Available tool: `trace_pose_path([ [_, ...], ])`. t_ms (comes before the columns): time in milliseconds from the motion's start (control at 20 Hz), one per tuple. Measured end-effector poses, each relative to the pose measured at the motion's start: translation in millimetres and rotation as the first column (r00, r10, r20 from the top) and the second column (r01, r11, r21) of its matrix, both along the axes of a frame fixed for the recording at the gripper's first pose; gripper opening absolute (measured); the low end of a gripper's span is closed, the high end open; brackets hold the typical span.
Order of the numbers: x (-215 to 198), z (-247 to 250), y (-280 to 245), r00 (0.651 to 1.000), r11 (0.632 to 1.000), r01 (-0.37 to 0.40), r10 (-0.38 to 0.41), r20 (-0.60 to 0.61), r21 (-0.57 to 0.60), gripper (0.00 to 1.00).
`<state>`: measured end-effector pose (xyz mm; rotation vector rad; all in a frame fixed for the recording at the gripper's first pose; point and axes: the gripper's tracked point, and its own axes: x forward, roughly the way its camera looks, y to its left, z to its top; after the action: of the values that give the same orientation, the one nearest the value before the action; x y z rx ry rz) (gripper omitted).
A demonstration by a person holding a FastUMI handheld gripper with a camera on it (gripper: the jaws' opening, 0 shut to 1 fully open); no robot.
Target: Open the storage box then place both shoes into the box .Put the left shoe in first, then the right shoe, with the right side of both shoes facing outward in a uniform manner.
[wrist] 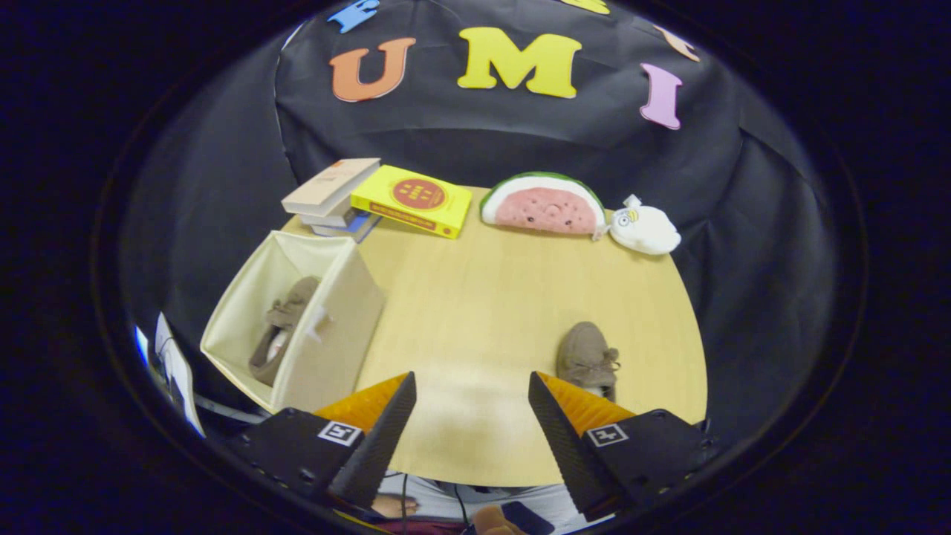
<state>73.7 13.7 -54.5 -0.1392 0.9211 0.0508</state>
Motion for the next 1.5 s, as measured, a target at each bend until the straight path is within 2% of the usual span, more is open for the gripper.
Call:
trace_pose_path([
  [400,22,-72,-138,0.982,0.994,0.106,-0.107,-0.156,-0.015,0.95],
  [550,28,-99,-176,0.97,0.993,0.104,-0.113,-0.216,-0.054,0.95],
  [750,36,-126,-208,0.958,0.99,0.121,-0.136,-0.253,-0.073,0.95],
  [850,37,-137,-206,0.952,0.993,0.118,-0.121,-0.28,-0.028,0.93],
  [1000,38,-142,-199,0.954,0.996,0.082,-0.07,-0.293,0.027,0.83],
  [1100,36,-143,-188,0.951,0.996,0.052,-0.027,-0.307,0.074,0.58],
  [1200,35,-144,-180,0.944,0.988,0.086,-0.038,-0.326,0.132,0.34],
  [1250,38,-144,-180,0.946,0.984,0.104,-0.054,-0.32,0.143,0.16],
  [1350,38,-140,-176,0.951,0.981,0.106,-0.053,-0.306,0.16,0.16],
  [1400,39,-142,-179,0.95,0.976,0.131,-0.073,-0.304,0.173,0.16],
  [1450,37,-135,-178,0.944,0.962,0.17,-0.096,-0.316,0.216,0.01],
  [1500,36,-133,-172,0.938,0.946,0.19,-0.096,-0.333,0.262,0.0],
])
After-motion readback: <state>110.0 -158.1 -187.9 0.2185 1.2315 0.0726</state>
